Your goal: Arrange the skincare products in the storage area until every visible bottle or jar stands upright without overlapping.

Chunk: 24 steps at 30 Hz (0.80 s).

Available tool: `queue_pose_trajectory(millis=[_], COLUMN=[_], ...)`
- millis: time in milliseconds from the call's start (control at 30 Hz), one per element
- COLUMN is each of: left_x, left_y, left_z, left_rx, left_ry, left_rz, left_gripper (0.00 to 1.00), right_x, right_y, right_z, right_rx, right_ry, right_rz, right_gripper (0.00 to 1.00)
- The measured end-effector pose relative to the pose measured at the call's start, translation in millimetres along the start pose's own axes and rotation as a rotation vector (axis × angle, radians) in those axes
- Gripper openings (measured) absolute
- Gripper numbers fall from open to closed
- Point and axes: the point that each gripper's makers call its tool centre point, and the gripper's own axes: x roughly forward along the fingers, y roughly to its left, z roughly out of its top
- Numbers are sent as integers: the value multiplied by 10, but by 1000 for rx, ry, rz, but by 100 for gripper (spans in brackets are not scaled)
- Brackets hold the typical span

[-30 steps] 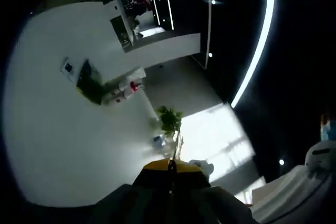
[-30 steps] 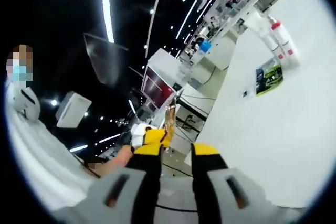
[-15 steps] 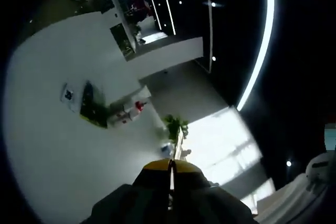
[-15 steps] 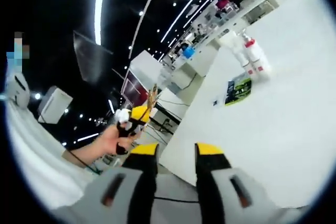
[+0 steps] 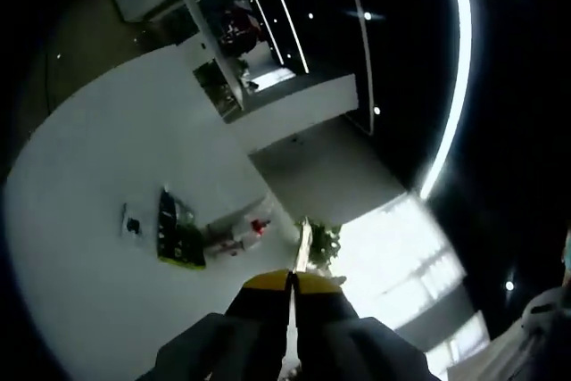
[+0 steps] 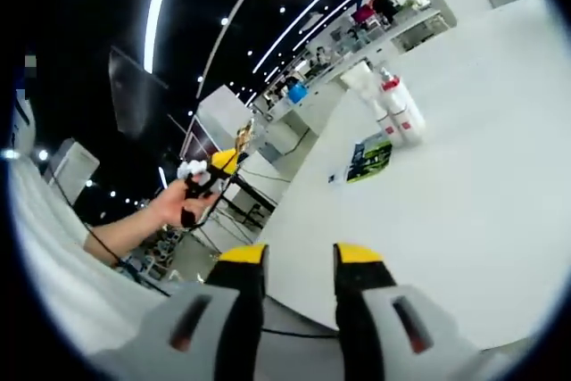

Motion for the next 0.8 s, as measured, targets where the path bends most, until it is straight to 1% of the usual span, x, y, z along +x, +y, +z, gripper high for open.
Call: queue_pose_trajectory(millis=[100,267,300,333,367,400,467,533,633,800], left_x=[108,221,256,265,287,295,310,327,365,437], left_y=[95,229,304,324,401,434,502,549,678,929], left_z=[88,205,247,259,295,312,355,376,400,497], left_rx=[4,0,5,7,5,2,-10,-9,-13,-40], left_ry=[-1,0,5,7,8,6,-4,-5,4,-4], left_rz=[31,65,86,91,108,114,125,132,152,189], left_gripper=[0,0,0,0,0,0,0,0,0,0], right_x=[-23,4,16,18,19,30,35,40,38,57], right_y=[-75,-71,-81,-82,-84,-110,-140,-163,-171,-180], right_z=[-30,-202,-218,-220,-223,-256,-281,-295,-310,-407], right_rx=[-8,-81,-90,-92,-93,-98,-98,-92,-78,-89], right_ry=[4,83,89,90,91,110,125,135,145,200], right_rz=[-25,-37,-42,-44,-45,-56,-64,-69,-71,-73], right_gripper=[31,31,31,31,31,31,31,31,31,30])
